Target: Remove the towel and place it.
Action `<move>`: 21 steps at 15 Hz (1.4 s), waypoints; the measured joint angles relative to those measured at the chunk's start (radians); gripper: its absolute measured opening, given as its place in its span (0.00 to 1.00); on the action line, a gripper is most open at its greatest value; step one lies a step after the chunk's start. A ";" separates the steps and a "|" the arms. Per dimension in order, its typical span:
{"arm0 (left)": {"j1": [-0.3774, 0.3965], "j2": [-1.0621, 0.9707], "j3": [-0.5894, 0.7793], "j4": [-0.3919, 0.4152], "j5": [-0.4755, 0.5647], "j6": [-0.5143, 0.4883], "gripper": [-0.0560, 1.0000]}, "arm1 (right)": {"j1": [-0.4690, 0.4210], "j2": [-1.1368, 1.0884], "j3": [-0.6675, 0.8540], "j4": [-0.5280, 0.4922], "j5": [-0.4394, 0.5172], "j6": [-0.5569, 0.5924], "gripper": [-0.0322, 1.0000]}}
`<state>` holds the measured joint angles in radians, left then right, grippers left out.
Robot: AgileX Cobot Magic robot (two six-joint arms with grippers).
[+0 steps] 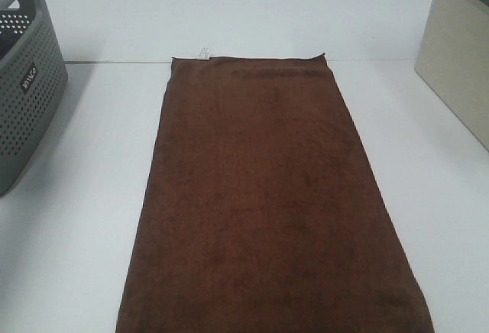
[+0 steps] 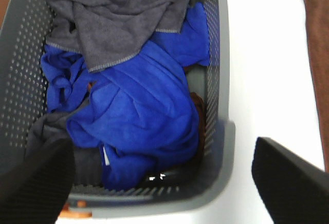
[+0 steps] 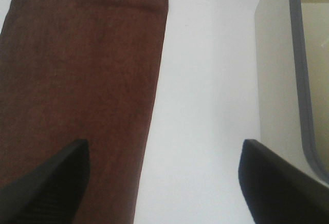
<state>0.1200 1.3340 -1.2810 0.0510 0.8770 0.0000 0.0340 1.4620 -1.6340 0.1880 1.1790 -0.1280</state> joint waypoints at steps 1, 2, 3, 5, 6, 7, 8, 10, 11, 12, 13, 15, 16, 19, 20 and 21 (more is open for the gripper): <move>0.000 -0.110 0.079 -0.007 -0.003 0.000 0.87 | 0.000 -0.121 0.131 0.003 -0.028 0.000 0.78; 0.000 -0.199 0.142 -0.009 0.003 0.000 0.87 | 0.000 -0.249 0.253 0.004 -0.056 0.000 0.78; 0.000 -0.280 0.195 -0.009 0.025 0.000 0.87 | 0.000 -0.368 0.353 0.003 -0.075 0.000 0.78; 0.000 -0.428 0.265 -0.010 0.082 0.000 0.87 | 0.000 -0.616 0.566 -0.014 -0.107 0.000 0.78; 0.000 -0.497 0.295 -0.010 0.103 0.000 0.87 | 0.000 -0.657 0.595 -0.017 -0.117 0.000 0.78; 0.000 -0.560 0.334 -0.007 0.117 0.008 0.87 | 0.000 -0.756 0.655 -0.022 -0.134 0.000 0.78; 0.000 -0.623 0.378 -0.002 0.124 0.021 0.86 | 0.000 -0.847 0.714 -0.028 -0.152 0.000 0.78; 0.000 -0.756 0.482 0.004 0.122 0.060 0.86 | 0.000 -1.012 0.836 -0.035 -0.178 0.000 0.78; 0.000 -0.833 0.557 0.004 0.121 0.076 0.86 | 0.000 -1.062 0.879 -0.035 -0.181 0.001 0.78; 0.000 -0.861 0.582 0.004 0.121 0.078 0.86 | 0.000 -1.080 0.898 -0.035 -0.181 0.001 0.78; 0.000 -0.912 0.625 0.001 0.121 0.079 0.86 | 0.000 -1.117 0.947 -0.036 -0.182 0.001 0.78; -0.020 -0.977 0.705 -0.006 0.121 0.084 0.86 | 0.000 -1.171 1.040 -0.041 -0.186 0.001 0.78; -0.032 -0.998 0.739 -0.006 0.121 0.085 0.86 | 0.000 -1.193 1.079 -0.042 -0.191 0.001 0.78; -0.036 -1.116 0.762 -0.003 0.106 0.086 0.86 | 0.000 -1.258 1.109 -0.045 -0.239 -0.015 0.78; -0.036 -1.181 0.763 -0.002 0.107 0.086 0.86 | 0.000 -1.280 1.111 -0.045 -0.247 -0.018 0.78; -0.036 -1.277 0.772 -0.006 0.130 0.084 0.86 | 0.000 -1.310 1.112 -0.047 -0.259 -0.019 0.78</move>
<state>0.0840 0.0570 -0.5090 0.0450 1.0070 0.0840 0.0340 0.1520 -0.5220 0.1410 0.9200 -0.1470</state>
